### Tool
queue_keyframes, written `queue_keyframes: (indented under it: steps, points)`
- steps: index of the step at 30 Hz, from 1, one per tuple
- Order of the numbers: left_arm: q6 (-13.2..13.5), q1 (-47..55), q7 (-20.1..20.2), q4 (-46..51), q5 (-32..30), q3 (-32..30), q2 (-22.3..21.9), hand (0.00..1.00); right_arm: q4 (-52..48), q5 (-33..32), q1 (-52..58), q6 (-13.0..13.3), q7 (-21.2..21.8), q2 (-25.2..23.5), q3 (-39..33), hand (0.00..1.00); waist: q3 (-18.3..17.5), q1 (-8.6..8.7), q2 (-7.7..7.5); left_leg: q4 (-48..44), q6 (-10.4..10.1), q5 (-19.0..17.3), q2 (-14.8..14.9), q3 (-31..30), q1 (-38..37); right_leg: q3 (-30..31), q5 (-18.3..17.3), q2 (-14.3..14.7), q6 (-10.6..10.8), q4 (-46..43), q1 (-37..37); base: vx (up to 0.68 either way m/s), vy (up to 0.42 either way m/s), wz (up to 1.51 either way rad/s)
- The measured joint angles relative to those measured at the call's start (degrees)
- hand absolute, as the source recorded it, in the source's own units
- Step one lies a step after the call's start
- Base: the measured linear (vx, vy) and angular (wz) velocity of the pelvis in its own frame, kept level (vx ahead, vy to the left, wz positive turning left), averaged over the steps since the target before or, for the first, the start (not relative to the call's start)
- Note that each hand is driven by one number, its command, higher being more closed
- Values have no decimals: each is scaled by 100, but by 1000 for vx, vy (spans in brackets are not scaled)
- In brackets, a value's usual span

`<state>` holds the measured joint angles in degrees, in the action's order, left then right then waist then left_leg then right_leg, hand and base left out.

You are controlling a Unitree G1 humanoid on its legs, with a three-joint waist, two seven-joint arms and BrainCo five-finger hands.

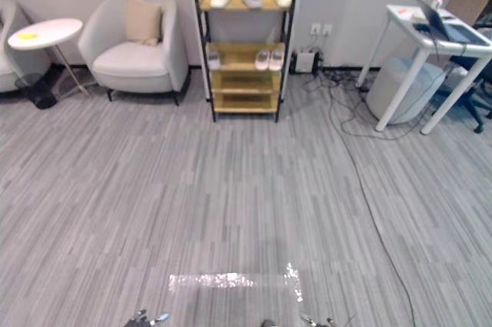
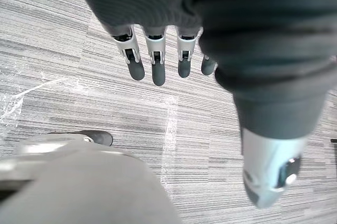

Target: Organize the slippers on the shoe rack

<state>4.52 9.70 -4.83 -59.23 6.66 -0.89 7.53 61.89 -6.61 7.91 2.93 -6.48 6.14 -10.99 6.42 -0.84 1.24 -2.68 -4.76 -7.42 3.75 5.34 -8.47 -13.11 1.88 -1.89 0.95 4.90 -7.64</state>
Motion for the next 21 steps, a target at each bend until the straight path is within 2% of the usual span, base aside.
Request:
queue_keyframes:
  steps: [5,9,21]
  points:
    - [16,-56,0,-1,-59,1,16,0,0,207,-133,1,-33,-25,-2,0,63,-9,-47,109,-50,42,25,0,-83,-74,-1,27,4,22,-46,3,-2,1]
    - [21,-122,0,-4,-96,2,43,0,12,218,-215,2,-37,-53,1,0,134,-100,-109,267,-61,137,29,5,-175,-100,-3,39,7,58,-61,-18,-1,0]
    - [23,-205,-5,-70,-99,12,135,0,20,222,-307,1,-45,-126,17,0,277,-119,-251,474,-45,277,31,-78,-224,-207,-11,49,13,63,-61,-15,-2,4]
